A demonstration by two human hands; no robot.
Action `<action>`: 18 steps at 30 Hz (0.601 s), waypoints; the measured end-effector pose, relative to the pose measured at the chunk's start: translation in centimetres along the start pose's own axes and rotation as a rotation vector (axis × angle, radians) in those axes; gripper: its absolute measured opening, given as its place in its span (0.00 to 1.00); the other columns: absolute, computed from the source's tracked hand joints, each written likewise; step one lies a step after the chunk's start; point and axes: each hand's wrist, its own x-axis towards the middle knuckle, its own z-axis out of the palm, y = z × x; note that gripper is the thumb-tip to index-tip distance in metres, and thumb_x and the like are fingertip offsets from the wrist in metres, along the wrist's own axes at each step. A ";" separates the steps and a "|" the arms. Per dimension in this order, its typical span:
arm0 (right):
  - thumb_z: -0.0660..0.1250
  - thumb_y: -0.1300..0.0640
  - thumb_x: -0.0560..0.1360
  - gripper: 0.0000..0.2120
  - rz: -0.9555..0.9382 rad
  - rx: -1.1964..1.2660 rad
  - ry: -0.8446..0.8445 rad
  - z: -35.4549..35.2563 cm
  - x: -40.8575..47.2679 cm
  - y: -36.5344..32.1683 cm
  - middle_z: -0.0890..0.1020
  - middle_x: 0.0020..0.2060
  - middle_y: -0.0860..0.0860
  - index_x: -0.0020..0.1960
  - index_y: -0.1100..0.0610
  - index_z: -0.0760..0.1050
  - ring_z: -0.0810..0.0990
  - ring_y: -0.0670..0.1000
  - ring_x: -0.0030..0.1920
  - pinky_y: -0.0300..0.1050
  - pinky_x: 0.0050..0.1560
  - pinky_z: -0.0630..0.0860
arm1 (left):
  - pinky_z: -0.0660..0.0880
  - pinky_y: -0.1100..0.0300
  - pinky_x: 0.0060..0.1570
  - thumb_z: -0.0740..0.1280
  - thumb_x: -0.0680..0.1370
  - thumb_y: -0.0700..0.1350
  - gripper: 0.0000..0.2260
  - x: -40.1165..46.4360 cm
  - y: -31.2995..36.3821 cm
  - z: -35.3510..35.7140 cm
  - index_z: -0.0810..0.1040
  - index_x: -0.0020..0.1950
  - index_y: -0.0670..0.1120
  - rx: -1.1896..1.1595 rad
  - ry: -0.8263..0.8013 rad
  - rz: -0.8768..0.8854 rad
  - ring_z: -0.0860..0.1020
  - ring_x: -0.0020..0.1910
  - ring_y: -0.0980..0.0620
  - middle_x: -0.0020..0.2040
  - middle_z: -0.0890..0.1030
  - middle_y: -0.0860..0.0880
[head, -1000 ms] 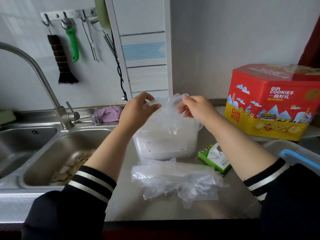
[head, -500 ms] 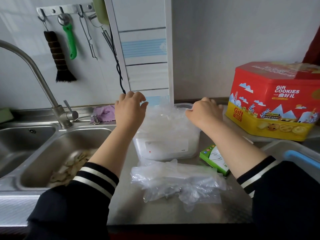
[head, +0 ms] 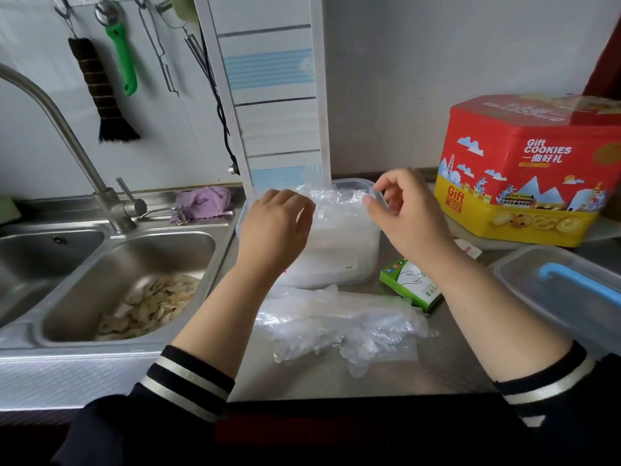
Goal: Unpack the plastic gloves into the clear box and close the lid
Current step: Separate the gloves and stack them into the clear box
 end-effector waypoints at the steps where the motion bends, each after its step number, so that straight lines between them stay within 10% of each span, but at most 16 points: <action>1: 0.70 0.50 0.74 0.09 0.012 0.093 -0.092 -0.4 -1.1 -0.6 0.76 0.40 0.50 0.47 0.53 0.73 0.74 0.47 0.38 0.44 0.41 0.75 | 0.73 0.53 0.40 0.65 0.79 0.43 0.08 -0.8 0.6 0.0 0.82 0.46 0.43 -0.030 0.110 0.024 0.77 0.41 0.44 0.43 0.82 0.47; 7: 0.74 0.38 0.65 0.31 0.138 -0.183 -0.956 -0.7 -6.4 -0.9 0.70 0.61 0.39 0.64 0.45 0.70 0.69 0.41 0.61 0.41 0.62 0.69 | 0.72 0.58 0.44 0.61 0.79 0.56 0.14 -6.8 4.6 0.0 0.80 0.51 0.47 -0.447 -0.092 -0.146 0.75 0.44 0.55 0.45 0.80 0.55; 12: 0.70 0.48 0.73 0.07 0.139 -0.226 -0.694 0.4 -8.5 -0.2 0.77 0.47 0.43 0.49 0.47 0.75 0.77 0.49 0.50 0.46 0.48 0.72 | 0.71 0.62 0.50 0.65 0.70 0.67 0.26 -10.9 4.8 1.1 0.78 0.57 0.48 -0.529 -0.330 -0.210 0.75 0.51 0.57 0.51 0.81 0.55; 18: 0.73 0.52 0.72 0.08 0.162 -0.051 -0.446 0.6 -8.4 0.3 0.78 0.37 0.46 0.38 0.53 0.76 0.77 0.49 0.41 0.52 0.45 0.75 | 0.70 0.60 0.46 0.68 0.73 0.54 0.14 -11.3 4.8 1.5 0.79 0.52 0.46 -0.441 -0.245 -0.260 0.75 0.48 0.53 0.48 0.81 0.52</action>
